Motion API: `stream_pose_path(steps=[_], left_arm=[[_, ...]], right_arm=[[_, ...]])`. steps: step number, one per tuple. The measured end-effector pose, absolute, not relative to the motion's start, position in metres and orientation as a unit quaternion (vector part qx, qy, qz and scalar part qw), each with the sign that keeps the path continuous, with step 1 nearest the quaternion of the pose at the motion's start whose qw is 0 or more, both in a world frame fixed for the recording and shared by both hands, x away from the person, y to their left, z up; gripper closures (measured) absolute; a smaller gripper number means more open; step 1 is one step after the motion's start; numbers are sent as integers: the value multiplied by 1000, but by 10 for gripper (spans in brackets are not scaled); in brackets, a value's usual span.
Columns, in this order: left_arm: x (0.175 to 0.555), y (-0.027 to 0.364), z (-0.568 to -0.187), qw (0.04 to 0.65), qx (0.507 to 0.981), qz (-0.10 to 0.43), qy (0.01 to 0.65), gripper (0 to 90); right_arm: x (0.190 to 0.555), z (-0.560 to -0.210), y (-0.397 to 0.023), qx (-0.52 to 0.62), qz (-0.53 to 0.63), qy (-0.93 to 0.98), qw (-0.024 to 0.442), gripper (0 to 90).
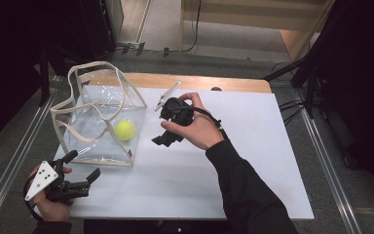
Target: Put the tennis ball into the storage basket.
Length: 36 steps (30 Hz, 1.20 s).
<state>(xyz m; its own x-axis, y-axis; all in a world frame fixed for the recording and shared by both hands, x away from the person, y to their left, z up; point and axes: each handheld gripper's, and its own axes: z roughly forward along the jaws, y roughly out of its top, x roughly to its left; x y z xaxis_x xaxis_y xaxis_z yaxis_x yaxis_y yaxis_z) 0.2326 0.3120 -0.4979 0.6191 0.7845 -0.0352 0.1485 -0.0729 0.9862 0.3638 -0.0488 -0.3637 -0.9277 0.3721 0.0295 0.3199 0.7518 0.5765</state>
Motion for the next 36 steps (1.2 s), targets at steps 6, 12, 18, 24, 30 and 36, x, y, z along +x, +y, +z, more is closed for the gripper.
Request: stream_pose_path(steps=[6,12,18,24,30,36], left_arm=[[232,312,-498,588,680,271,343,0],[232,313,-498,588,681,271,342,0],[233,312,-498,587,682,271,341,0],[233,312,-498,587,682,272,341,0],[233,312,-498,585,683,273,341,0],[233,311,-498,584,683,273,342,0]], right_arm=[[357,-374,-63,195,313,928,44,0],[350,-381,-78,203,329,921,52,0],[344,-392,-92,209,341,915,53,0],[337,-403,-105,221,352,908,55,0],[331,-413,-120,232,362,901,56,0],[326,-424,-135,250,373,892,51,0]])
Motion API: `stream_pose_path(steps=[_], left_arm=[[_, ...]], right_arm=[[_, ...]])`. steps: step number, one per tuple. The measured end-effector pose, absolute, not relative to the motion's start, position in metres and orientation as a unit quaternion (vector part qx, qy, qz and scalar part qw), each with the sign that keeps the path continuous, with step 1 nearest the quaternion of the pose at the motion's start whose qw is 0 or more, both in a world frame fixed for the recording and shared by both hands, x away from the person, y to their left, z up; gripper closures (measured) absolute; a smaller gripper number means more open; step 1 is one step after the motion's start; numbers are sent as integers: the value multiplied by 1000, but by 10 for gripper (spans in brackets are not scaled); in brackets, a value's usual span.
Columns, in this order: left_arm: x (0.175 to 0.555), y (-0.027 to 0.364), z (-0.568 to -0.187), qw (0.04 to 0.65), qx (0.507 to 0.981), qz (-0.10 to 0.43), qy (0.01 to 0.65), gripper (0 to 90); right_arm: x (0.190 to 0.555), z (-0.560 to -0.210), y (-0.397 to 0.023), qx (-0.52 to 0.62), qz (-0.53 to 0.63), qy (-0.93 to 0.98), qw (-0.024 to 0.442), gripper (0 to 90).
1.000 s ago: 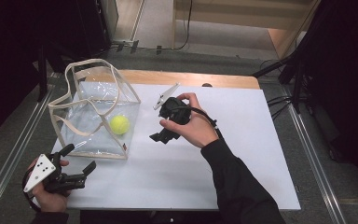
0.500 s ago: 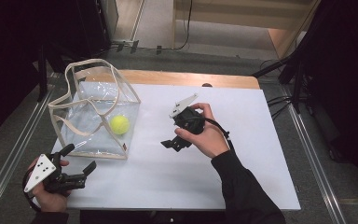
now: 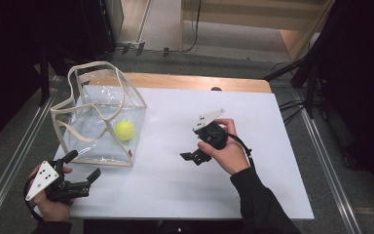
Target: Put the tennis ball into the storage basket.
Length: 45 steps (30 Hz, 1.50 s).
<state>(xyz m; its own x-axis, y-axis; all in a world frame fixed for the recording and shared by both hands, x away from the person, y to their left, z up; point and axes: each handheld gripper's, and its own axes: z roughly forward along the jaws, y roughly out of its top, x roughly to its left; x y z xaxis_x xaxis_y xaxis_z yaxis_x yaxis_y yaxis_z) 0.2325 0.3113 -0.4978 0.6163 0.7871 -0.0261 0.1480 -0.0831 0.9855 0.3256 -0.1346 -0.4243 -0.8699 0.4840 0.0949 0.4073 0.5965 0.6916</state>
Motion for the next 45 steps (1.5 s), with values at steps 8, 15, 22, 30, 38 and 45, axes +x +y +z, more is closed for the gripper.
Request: stream_pose_path(steps=[8,15,22,30,38,45], left_arm=[[232,311,-498,581,686,275,341,0],[232,311,-498,582,685,275,342,0],[233,311,-498,582,685,275,341,0],[233,311,-498,580,686,277,341,0],[233,310,-498,576,689,278,341,0],[233,310,-498,574,689,280,341,0]], right_arm=[[320,-433,-154,272,386,880,57,0],[314,-438,-169,283,396,871,64,0],[307,-445,-185,298,407,861,65,0],[298,-451,-206,310,419,851,69,0],[288,-456,-231,327,434,836,81,0],[280,-463,-247,337,437,829,93,0]])
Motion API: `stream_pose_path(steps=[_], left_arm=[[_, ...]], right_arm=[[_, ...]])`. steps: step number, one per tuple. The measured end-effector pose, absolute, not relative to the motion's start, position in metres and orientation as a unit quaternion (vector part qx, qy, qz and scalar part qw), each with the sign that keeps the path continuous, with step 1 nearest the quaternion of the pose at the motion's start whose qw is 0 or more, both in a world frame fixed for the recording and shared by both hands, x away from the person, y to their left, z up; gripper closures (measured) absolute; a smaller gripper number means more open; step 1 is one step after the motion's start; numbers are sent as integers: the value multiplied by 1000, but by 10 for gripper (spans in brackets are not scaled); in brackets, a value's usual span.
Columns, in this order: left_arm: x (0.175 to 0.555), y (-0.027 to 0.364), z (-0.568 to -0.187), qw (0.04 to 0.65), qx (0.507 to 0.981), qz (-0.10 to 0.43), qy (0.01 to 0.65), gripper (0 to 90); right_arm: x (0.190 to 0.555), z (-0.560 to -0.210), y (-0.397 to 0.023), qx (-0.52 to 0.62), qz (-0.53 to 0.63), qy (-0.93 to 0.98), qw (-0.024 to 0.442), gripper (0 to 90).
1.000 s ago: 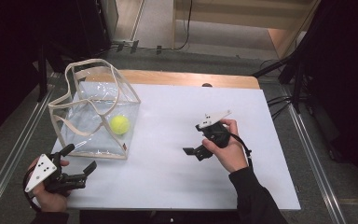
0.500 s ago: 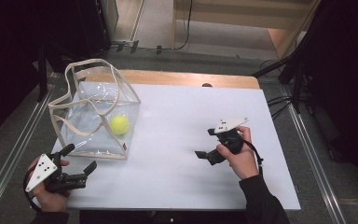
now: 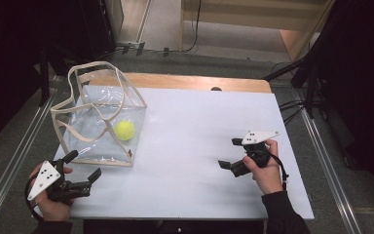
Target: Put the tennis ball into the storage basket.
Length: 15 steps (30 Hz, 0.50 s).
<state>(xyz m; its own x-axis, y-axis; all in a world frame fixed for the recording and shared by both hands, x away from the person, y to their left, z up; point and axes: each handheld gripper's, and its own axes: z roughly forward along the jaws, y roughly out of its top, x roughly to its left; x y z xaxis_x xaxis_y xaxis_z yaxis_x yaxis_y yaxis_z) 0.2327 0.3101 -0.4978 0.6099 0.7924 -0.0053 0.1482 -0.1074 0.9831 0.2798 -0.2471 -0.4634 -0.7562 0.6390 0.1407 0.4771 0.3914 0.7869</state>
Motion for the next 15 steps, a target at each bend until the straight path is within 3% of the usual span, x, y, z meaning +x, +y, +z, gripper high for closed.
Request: stream_pose_path(steps=[15], left_arm=[[233,310,-498,575,689,279,341,0]], right_arm=[[260,-478,-275,353,452,811,116,0]])
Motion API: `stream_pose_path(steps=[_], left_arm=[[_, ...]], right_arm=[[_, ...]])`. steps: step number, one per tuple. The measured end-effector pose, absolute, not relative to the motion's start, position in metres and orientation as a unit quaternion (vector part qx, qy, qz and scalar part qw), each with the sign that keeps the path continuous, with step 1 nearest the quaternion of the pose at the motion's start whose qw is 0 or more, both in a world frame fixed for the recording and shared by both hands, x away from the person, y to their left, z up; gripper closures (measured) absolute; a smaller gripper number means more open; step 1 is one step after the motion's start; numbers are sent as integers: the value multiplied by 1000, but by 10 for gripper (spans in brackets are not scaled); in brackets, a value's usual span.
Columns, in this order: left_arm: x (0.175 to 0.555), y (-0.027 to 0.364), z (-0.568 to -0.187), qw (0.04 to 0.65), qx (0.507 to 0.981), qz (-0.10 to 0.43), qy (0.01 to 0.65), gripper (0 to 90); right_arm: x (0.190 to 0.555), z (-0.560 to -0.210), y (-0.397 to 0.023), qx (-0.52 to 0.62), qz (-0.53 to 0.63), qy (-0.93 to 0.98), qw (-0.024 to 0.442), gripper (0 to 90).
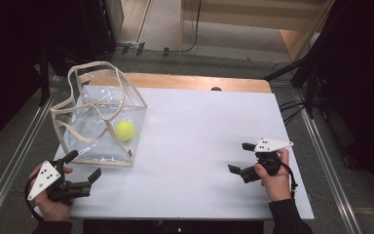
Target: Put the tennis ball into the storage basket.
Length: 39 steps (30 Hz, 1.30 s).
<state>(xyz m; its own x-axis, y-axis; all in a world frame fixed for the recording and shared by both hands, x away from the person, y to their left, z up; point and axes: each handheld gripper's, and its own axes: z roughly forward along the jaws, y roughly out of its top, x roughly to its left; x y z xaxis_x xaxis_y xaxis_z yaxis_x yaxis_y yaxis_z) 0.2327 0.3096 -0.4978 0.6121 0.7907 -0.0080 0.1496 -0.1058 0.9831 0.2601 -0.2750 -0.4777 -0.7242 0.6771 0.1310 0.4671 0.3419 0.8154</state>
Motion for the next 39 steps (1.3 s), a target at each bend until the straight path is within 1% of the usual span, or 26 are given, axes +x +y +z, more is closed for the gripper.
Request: stream_pose_path(steps=[7,18,30,39], left_arm=[[232,310,-498,575,690,279,340,0],[233,311,-497,579,687,278,340,0],[232,311,-497,580,687,278,339,0],[231,312,-496,583,685,281,336,0]], right_arm=[[253,-487,-287,362,463,800,121,0],[238,-497,-306,375,477,782,145,0],[222,-502,-328,403,490,755,166,0],[214,-505,-342,415,495,745,170,0]])
